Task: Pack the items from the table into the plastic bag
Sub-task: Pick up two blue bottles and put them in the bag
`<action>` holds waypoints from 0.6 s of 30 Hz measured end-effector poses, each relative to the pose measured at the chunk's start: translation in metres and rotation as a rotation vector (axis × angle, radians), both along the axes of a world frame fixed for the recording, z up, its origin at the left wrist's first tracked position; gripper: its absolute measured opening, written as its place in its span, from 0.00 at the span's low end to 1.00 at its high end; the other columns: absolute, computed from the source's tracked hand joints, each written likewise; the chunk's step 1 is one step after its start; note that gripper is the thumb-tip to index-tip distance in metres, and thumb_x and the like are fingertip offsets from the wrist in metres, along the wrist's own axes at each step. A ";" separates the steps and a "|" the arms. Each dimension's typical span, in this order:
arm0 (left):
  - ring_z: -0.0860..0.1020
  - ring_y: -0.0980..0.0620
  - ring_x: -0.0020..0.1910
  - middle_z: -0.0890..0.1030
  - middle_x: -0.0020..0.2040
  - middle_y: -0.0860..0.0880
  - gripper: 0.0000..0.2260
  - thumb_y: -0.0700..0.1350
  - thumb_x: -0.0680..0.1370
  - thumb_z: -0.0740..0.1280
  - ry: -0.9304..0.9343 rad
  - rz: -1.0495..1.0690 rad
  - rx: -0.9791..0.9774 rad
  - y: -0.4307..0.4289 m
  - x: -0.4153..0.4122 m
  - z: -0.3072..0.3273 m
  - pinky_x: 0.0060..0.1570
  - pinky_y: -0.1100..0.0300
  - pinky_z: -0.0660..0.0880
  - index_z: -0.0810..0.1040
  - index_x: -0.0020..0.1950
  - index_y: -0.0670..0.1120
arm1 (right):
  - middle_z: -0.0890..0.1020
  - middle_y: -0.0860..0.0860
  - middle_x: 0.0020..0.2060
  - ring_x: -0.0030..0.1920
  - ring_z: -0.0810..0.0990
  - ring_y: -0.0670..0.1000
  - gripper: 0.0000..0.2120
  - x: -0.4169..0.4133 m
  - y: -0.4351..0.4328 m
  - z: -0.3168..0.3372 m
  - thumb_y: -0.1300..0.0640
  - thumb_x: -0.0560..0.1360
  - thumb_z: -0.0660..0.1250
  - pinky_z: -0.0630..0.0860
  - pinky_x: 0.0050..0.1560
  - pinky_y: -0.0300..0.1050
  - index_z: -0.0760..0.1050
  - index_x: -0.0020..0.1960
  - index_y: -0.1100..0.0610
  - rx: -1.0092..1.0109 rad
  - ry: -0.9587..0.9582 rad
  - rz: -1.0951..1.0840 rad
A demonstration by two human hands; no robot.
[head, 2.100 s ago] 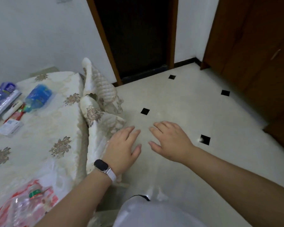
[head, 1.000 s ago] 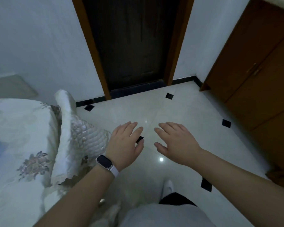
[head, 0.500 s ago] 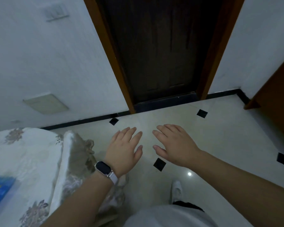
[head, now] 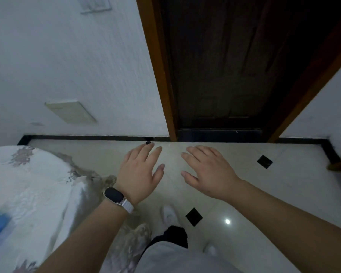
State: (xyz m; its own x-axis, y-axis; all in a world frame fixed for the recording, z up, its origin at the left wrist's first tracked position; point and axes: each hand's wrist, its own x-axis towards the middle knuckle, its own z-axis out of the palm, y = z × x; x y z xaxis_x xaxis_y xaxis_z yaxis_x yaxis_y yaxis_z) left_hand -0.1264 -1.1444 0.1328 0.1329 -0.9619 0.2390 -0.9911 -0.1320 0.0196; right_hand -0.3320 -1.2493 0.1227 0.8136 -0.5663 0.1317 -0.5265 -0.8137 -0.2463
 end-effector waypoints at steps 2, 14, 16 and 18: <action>0.75 0.43 0.63 0.78 0.64 0.44 0.21 0.55 0.77 0.61 0.011 0.007 -0.006 -0.015 0.020 -0.009 0.60 0.47 0.73 0.74 0.66 0.47 | 0.78 0.54 0.63 0.62 0.76 0.56 0.26 0.025 -0.020 0.000 0.41 0.76 0.56 0.72 0.62 0.53 0.75 0.66 0.55 -0.004 0.016 0.026; 0.74 0.42 0.64 0.77 0.65 0.44 0.20 0.53 0.75 0.62 0.131 0.205 -0.107 -0.120 0.215 -0.023 0.62 0.45 0.71 0.75 0.65 0.48 | 0.77 0.51 0.64 0.64 0.74 0.54 0.25 0.236 -0.157 0.010 0.41 0.77 0.56 0.70 0.64 0.51 0.74 0.67 0.54 -0.102 0.146 0.173; 0.73 0.42 0.65 0.77 0.65 0.44 0.20 0.54 0.76 0.62 0.126 0.229 -0.103 -0.128 0.240 -0.021 0.63 0.46 0.70 0.76 0.65 0.47 | 0.76 0.50 0.65 0.64 0.73 0.52 0.24 0.268 -0.168 0.015 0.41 0.78 0.58 0.69 0.64 0.50 0.73 0.68 0.53 -0.121 0.117 0.202; 0.74 0.42 0.64 0.77 0.65 0.44 0.20 0.54 0.76 0.61 0.135 0.287 -0.107 -0.130 0.268 -0.022 0.63 0.47 0.70 0.77 0.64 0.47 | 0.76 0.51 0.64 0.63 0.73 0.53 0.24 0.305 -0.176 0.016 0.42 0.77 0.59 0.70 0.63 0.51 0.74 0.67 0.54 -0.114 0.085 0.257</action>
